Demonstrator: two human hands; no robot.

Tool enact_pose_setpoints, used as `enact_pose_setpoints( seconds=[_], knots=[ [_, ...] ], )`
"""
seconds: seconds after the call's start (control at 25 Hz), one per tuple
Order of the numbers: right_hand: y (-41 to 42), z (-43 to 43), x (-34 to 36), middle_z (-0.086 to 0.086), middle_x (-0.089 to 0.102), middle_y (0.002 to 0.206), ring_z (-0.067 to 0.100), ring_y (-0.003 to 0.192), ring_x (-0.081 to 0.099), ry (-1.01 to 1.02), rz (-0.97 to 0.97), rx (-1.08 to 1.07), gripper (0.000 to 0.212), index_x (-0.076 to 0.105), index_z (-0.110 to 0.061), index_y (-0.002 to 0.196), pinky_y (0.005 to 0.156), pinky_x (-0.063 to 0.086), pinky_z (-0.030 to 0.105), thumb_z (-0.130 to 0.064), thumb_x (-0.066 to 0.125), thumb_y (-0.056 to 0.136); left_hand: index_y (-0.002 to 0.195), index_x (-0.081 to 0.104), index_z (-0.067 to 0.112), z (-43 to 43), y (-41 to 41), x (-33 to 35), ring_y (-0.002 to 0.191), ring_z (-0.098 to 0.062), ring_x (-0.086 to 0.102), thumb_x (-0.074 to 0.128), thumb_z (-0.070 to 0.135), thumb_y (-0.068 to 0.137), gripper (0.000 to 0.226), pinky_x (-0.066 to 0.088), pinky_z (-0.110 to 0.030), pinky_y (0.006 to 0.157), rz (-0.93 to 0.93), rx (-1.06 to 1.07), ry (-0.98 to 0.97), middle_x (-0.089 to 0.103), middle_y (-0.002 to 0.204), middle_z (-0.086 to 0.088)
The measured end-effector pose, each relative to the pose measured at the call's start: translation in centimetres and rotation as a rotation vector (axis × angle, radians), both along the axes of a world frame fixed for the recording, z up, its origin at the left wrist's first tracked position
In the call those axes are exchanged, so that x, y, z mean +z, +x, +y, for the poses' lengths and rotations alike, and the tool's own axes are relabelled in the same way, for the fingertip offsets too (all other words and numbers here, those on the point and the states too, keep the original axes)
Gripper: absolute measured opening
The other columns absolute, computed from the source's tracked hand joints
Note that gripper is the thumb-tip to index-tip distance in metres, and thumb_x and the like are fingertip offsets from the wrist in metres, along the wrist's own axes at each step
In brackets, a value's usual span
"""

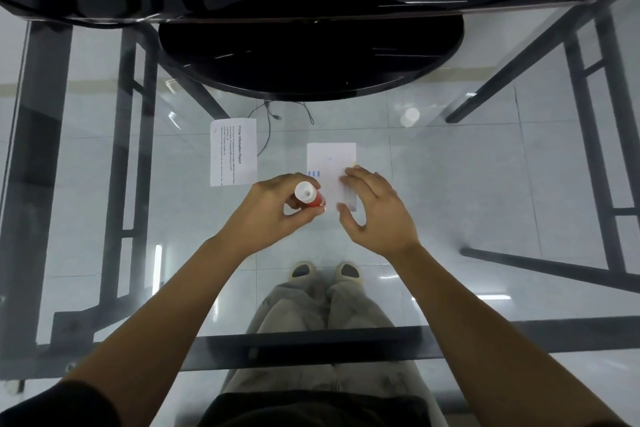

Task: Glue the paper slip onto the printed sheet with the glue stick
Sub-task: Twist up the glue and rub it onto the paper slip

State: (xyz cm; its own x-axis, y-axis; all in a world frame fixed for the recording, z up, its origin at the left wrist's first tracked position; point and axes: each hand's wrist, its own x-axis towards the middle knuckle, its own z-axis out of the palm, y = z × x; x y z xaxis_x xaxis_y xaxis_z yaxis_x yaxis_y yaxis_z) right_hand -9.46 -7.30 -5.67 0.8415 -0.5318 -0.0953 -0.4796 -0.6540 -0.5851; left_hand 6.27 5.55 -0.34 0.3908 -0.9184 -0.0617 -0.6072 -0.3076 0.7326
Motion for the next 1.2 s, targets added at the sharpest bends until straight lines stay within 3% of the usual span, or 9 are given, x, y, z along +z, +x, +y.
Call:
enact_pose_setpoints(
  seconds=[0.2,0.36,0.56,0.76,1.0,1.2],
  knots=[
    [0.0,-0.1,0.1,0.003,0.051,0.137,0.024,0.123,0.048,0.004,0.012,0.001,0.051,0.049,-0.015,0.129,0.103,0.027,0.026,-0.04,0.054,0.085,0.099,0.062,0.015,-0.4,0.8,0.6,0.068,-0.004,0.058,0.073,0.027,0.077,0.028,0.043,-0.001,0.068,-0.05,0.116,-0.038,0.066,0.091,0.005],
    [0.0,-0.1,0.0,0.004,0.051,0.137,0.024,0.126,0.046,0.004,0.011,0.01,0.052,0.049,-0.015,0.13,0.107,0.026,0.03,-0.04,0.053,0.085,0.101,0.063,0.014,-0.5,-0.3,0.5,0.073,-0.006,0.059,0.075,0.029,0.074,0.033,0.045,-0.006,0.072,0.014,-0.001,0.012,0.069,0.091,0.001],
    [-0.1,-0.2,0.0,0.003,0.049,0.139,0.023,0.126,0.045,0.014,0.018,0.005,0.051,0.048,-0.017,0.13,0.106,0.027,0.03,-0.041,0.051,0.085,0.095,0.063,0.013,-1.6,1.2,0.8,0.066,-0.002,0.058,0.076,0.02,0.075,0.024,0.04,0.002,0.067,-0.025,0.118,-0.069,0.061,0.084,0.012],
    [0.0,-0.1,0.0,0.005,0.05,0.138,0.025,0.128,0.045,0.022,0.001,0.015,0.052,0.048,-0.014,0.131,0.109,0.03,0.037,-0.038,0.052,0.085,0.099,0.063,0.016,-1.1,-0.3,0.3,0.069,-0.004,0.058,0.077,0.026,0.073,0.03,0.041,0.002,0.072,0.015,-0.012,-0.009,0.069,0.088,0.001],
    [0.0,-0.1,0.0,0.003,0.052,0.136,0.023,0.123,0.049,0.002,-0.009,0.002,0.05,0.05,-0.015,0.128,0.102,0.032,0.029,-0.04,0.053,0.084,0.097,0.062,0.016,-2.3,1.9,0.8,0.068,0.016,0.057,0.076,0.027,0.075,0.029,0.037,0.005,0.066,-0.002,0.154,-0.029,0.06,0.081,0.02],
    [0.0,-0.1,-0.1,0.005,0.052,0.136,0.025,0.125,0.048,0.017,-0.022,0.011,0.051,0.05,-0.014,0.129,0.107,0.029,0.034,-0.039,0.053,0.085,0.097,0.063,0.015,-1.9,0.5,0.5,0.068,-0.004,0.058,0.077,0.029,0.073,0.03,0.042,0.001,0.071,0.006,-0.057,0.003,0.068,0.086,0.002]
  ],
)
